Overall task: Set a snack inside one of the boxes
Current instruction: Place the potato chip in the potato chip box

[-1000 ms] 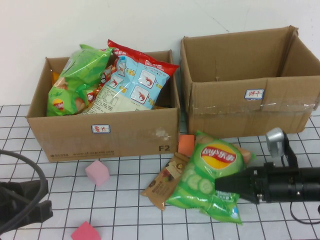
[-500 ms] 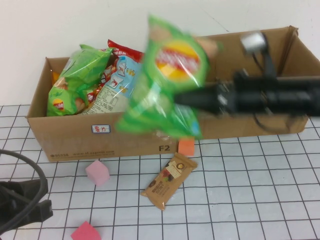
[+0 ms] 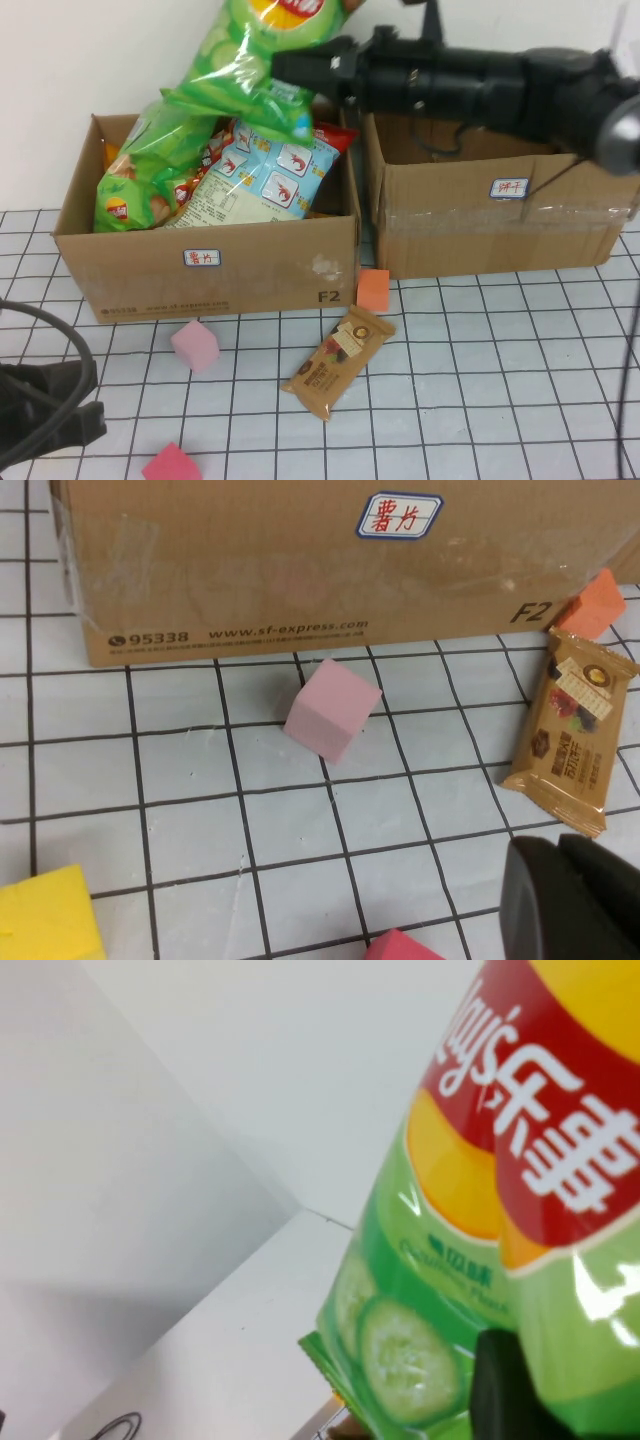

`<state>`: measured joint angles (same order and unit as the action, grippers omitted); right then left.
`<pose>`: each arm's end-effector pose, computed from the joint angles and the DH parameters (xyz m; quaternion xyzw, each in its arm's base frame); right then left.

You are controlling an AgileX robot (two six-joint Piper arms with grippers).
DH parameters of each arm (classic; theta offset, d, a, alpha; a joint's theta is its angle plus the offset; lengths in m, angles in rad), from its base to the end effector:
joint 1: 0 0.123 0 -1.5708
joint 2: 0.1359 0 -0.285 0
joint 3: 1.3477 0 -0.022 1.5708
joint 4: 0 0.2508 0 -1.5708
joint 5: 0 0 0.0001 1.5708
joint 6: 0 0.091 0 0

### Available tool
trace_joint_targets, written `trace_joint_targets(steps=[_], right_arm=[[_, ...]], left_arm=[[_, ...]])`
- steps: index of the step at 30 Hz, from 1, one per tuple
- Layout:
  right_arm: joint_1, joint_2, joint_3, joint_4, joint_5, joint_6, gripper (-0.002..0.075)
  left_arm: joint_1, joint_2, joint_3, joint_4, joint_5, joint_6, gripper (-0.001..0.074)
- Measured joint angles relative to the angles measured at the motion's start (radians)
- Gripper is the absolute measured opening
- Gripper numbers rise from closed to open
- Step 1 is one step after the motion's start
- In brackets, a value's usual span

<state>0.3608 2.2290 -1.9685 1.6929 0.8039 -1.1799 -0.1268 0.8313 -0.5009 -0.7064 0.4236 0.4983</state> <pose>0.4613 0.2436 0.2982 -0.1978 0.6910 0.5353 0.4436 0.1562 -0.0444 0.2709 0.0487 0.8713 -0.1854 0.4518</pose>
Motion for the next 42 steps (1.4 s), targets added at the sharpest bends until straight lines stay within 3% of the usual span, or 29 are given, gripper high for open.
trace_joint_targets(steps=[5,11,16,24,32,42], right_arm=[[0.018,0.115,-0.1,-0.002,0.0,0.046,0.0286],[0.024,0.166,-0.114,-0.025,0.028,0.096,0.058],[0.022,0.166,-0.12,-0.037,0.069,0.113,0.0642],[-0.017,0.156,-0.124,-0.101,0.279,0.225,0.0592],[-0.05,0.156,-0.125,-0.328,0.392,0.379,0.0445],[-0.067,0.156,-0.125,-0.352,0.399,0.415,0.0268]], left_arm=[[0.0,0.0,0.0,0.0,0.013,0.0,-0.0001],[0.0,0.0,0.0,0.0,0.046,0.0,-0.0001],[0.0,0.0,0.0,0.0,0.066,0.0,-0.0001],[0.0,0.0,0.0,0.0,0.07,0.0,-0.0001],[0.0,0.0,-0.001,0.0,0.07,0.0,-0.0001],[0.0,0.0,-0.001,0.0,0.07,0.0,-0.0001]])
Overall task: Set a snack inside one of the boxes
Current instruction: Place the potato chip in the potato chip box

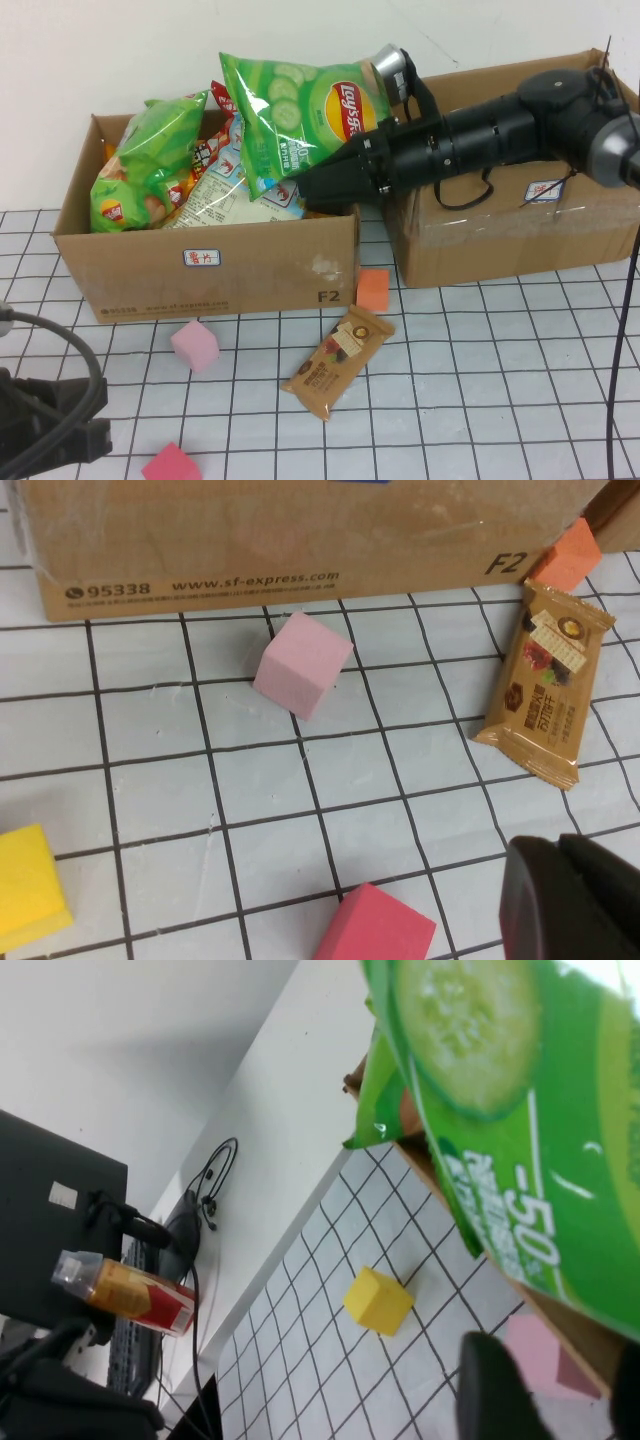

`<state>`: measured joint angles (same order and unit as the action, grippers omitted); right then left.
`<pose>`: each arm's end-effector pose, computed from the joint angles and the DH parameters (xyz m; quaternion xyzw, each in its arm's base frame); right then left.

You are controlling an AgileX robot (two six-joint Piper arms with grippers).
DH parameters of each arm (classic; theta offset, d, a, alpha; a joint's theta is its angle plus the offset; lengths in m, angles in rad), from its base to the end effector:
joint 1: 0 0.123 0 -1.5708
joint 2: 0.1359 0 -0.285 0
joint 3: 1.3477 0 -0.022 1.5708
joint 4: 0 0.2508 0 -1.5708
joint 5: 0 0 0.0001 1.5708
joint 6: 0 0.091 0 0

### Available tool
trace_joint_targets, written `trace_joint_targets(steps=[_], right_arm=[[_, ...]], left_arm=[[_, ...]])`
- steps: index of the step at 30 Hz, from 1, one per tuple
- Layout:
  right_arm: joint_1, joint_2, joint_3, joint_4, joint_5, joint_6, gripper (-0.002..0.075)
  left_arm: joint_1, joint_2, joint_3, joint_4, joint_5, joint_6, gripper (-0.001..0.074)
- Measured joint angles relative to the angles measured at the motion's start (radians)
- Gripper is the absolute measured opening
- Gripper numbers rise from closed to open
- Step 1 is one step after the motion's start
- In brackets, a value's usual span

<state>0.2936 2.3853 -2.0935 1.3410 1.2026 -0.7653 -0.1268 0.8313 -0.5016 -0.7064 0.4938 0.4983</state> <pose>0.4642 0.2268 0.2337 -0.2429 0.7626 0.5646 0.2015 0.1520 -0.0477 0.2676 0.0620 0.8814 -0.1984 0.4242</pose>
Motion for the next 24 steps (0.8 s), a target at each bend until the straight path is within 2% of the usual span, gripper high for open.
trace_joint_targets(steps=[10,15,19,24], right_arm=[[0.044,-0.038,-0.096,0.0,0.0,-0.019,0.0064],[0.055,-0.09,-0.192,-0.071,0.01,0.028,0.0029],[0.053,-0.131,-0.23,-0.216,0.011,0.06,0.0022],[0.038,-0.214,-0.274,-0.591,0.011,0.124,0.0004]], left_arm=[[0.0,0.0,0.0,0.0,-0.031,0.0,-0.0001],[0.0,0.0,0.0,0.0,-0.036,0.002,-0.0001],[0.0,0.0,0.0,0.0,-0.036,0.003,-0.0001],[0.0,0.0,0.0,0.0,-0.02,0.007,-0.0001]])
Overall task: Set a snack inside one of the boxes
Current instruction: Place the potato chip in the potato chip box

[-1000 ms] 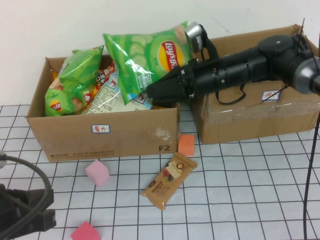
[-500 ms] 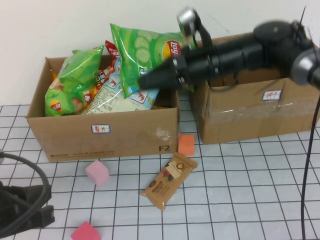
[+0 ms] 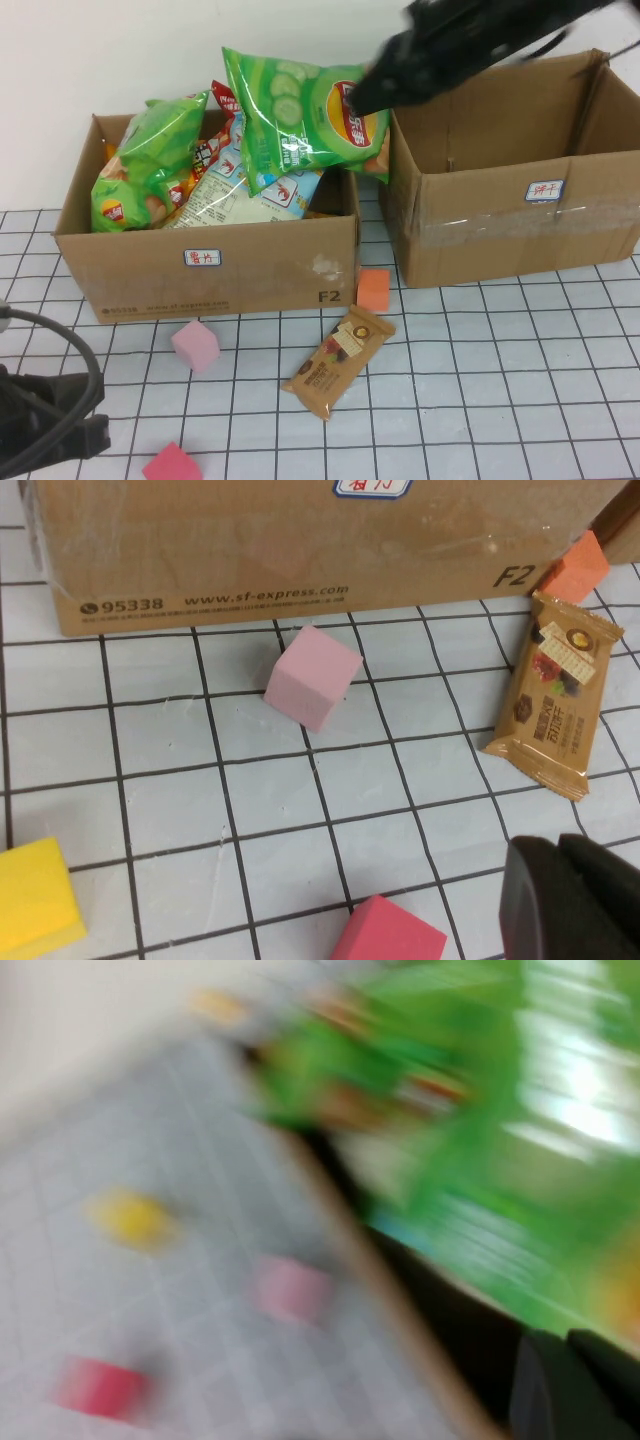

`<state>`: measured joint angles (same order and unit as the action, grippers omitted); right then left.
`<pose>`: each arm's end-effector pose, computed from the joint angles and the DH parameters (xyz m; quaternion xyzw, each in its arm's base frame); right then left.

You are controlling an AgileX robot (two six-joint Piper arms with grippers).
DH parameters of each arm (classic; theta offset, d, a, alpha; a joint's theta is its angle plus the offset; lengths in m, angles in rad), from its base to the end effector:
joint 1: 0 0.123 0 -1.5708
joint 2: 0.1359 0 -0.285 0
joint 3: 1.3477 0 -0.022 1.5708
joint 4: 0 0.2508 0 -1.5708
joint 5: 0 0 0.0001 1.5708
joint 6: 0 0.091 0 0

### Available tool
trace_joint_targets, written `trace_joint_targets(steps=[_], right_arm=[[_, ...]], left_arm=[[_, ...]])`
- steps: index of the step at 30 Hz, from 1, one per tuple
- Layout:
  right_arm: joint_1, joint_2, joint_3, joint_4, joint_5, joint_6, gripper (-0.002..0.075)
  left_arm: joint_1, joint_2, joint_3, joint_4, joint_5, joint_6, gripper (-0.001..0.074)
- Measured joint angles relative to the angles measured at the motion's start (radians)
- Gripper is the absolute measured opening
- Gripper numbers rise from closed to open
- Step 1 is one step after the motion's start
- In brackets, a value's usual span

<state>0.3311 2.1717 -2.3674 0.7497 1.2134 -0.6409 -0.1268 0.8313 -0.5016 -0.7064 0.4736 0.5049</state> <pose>0.4294 0.2091 0.3741 -0.4005 0.7874 0.3163 0.3458 0.1533 -0.0468 0.2686 0.0611 0.8784 -0.1933 0.4329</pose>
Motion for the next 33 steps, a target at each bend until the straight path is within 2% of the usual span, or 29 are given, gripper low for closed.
trace_joint_targets(steps=[3,5,11,18,22,27,33], right_arm=[[-0.032,-0.059,-0.008,-0.275,0.0,0.062,0.0001],[-0.071,-0.079,-0.01,-0.398,0.0,0.106,0.0],[-0.245,-0.082,0.018,-0.538,0.0,0.148,0.0],[-0.498,-0.082,0.103,-0.496,0.0,0.151,0.0],[-0.591,-0.055,0.139,-0.434,0.0,0.137,-0.0001],[-0.615,0.029,0.198,-0.328,0.0,0.085,-0.0001],[-0.57,0.104,0.224,-0.204,0.0,-0.016,-0.0001]], left_arm=[[0.0,0.0,0.0,0.0,0.0,0.008,-0.0001],[0.0,0.0,0.0,0.0,-0.005,0.011,-0.0001],[0.0,0.0,0.0,0.0,-0.009,0.013,-0.0001],[0.0,0.0,0.0,0.0,-0.009,0.013,-0.0001],[0.0,0.0,0.0,-0.015,-0.013,0.013,-0.0001],[0.0,0.0,0.0,-0.04,-0.031,0.013,-0.0001],[0.0,0.0,0.0,-0.045,-0.031,0.013,-0.0001]])
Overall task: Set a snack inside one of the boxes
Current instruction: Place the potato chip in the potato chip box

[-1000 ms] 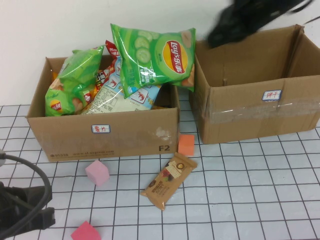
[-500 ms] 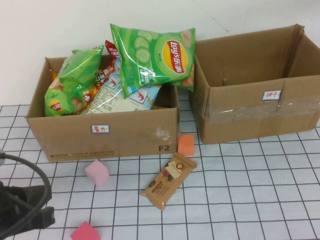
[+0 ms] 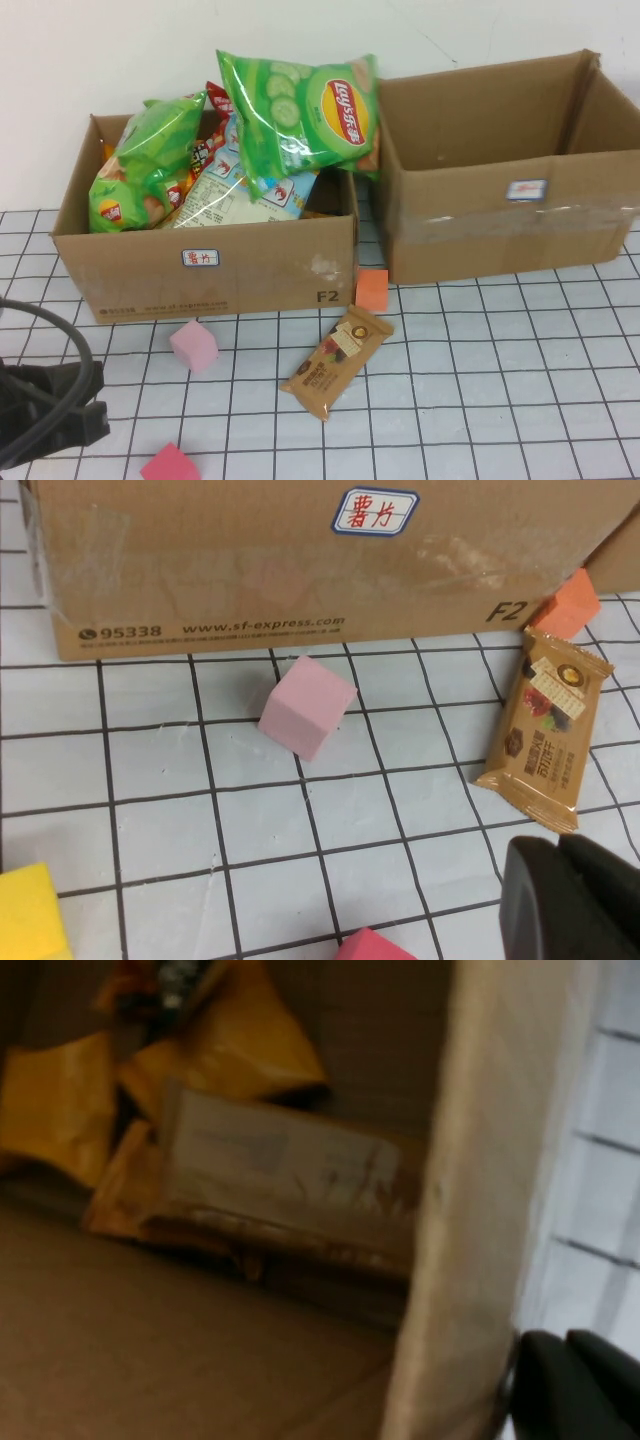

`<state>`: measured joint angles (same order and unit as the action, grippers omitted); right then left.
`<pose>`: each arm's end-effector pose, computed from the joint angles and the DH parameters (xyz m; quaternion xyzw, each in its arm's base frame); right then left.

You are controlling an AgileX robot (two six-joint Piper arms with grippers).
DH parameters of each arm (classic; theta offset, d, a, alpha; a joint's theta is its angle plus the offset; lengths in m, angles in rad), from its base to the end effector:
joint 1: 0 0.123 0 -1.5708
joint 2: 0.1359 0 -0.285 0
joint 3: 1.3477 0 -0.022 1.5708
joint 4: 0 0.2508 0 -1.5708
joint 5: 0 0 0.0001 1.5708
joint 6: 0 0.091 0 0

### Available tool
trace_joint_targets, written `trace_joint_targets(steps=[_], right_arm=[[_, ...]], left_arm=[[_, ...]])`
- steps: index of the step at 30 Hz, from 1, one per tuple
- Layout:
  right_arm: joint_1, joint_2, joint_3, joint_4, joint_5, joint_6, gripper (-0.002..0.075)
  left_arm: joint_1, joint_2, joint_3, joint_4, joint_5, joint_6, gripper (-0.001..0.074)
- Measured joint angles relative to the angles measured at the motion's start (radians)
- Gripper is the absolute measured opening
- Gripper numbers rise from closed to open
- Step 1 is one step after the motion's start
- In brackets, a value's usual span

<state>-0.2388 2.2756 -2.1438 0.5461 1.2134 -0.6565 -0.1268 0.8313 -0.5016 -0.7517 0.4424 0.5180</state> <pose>0.4889 -0.0734 0.2496 -0.1445 0.9417 0.1733 0.2496 0.1553 -0.0467 0.2713 0.0459 0.8707 -0.2013 0.4463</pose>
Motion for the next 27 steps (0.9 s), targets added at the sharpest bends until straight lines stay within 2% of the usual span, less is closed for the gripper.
trace_joint_targets(steps=[5,12,20,27], right_arm=[[0.068,0.0,0.0,0.038,0.0,-0.044,-0.0001],[0.165,0.0,0.0,0.0,0.0,-0.042,-0.0001],[0.165,-0.074,0.0,-0.131,0.0,0.011,-0.0001],[0.165,-0.247,0.0,-0.134,-0.012,0.01,-0.0001]], left_arm=[[0.0,0.0,0.0,0.0,0.0,0.0,-0.0001],[0.0,0.0,0.0,0.0,0.0,0.0,-0.0001],[0.0,0.0,0.0,-0.002,0.007,0.006,-0.0001],[0.0,0.0,0.0,-0.006,0.007,0.008,-0.0001]])
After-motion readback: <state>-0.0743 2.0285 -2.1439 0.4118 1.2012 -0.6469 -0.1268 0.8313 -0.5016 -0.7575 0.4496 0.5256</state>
